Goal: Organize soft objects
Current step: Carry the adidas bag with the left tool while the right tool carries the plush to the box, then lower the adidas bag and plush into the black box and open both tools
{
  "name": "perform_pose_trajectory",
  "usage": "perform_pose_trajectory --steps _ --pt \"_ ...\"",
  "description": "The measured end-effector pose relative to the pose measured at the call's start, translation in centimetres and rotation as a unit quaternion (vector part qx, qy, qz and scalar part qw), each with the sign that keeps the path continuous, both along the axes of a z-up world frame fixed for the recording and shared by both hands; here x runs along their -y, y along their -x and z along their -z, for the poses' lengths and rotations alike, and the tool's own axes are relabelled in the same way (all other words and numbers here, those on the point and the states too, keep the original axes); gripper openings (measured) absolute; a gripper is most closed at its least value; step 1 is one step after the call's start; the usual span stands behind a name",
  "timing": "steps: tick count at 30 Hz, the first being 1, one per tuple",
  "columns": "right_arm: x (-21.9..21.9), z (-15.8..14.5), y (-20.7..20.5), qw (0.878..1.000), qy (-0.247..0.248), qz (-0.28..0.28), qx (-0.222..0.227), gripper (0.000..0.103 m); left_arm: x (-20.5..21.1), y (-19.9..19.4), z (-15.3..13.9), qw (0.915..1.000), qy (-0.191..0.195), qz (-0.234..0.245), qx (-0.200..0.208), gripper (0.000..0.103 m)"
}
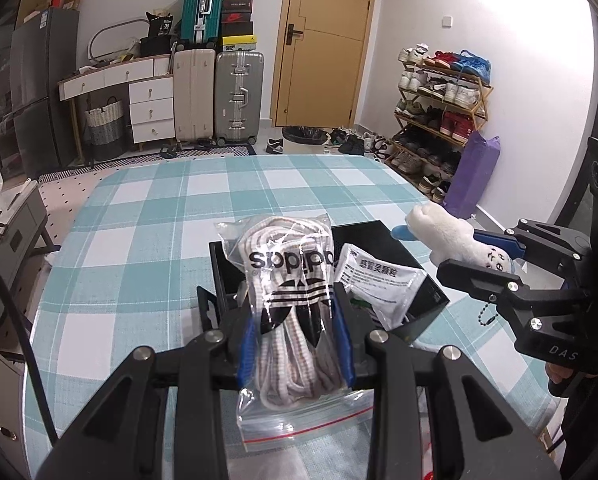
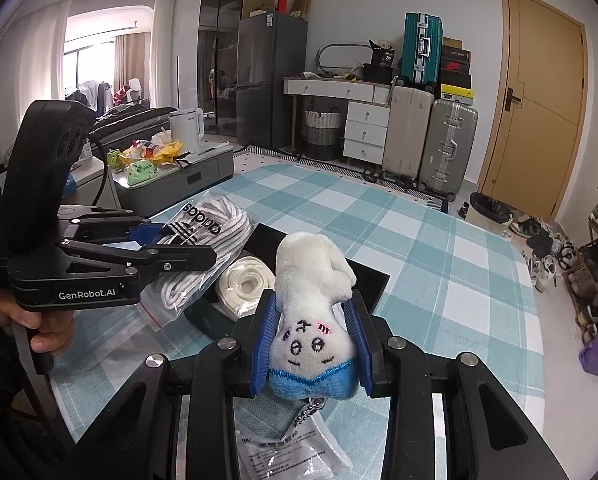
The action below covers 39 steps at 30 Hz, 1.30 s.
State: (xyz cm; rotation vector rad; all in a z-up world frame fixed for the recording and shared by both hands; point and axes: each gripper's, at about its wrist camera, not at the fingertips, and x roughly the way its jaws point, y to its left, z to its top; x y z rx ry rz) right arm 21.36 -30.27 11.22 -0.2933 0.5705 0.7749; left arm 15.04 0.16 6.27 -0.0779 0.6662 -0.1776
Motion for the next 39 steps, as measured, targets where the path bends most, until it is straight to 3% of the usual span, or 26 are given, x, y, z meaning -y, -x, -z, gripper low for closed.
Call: perform_pose_trajectory --steps 10,27,39 --pt "-1.9 0.0 -2.3 1.0 0.004 -0.006 -0.013 0.035 0.2 -2.0 0.0 1.0 -0.004 0.003 -0.001 0.031" --pt "-4.2 2.6 -5.6 0.998 0.026 -0.005 -0.05 0.035 1.0 -4.6 2.3 0.9996 -0.017 0.0 -0.022 0.032" --pt "-5.2 4.2 -6.5 0.997 0.06 -0.007 -0.047 0.035 1.4 -5.4 3.6 0.9988 -0.024 0.009 -0.042 0.036"
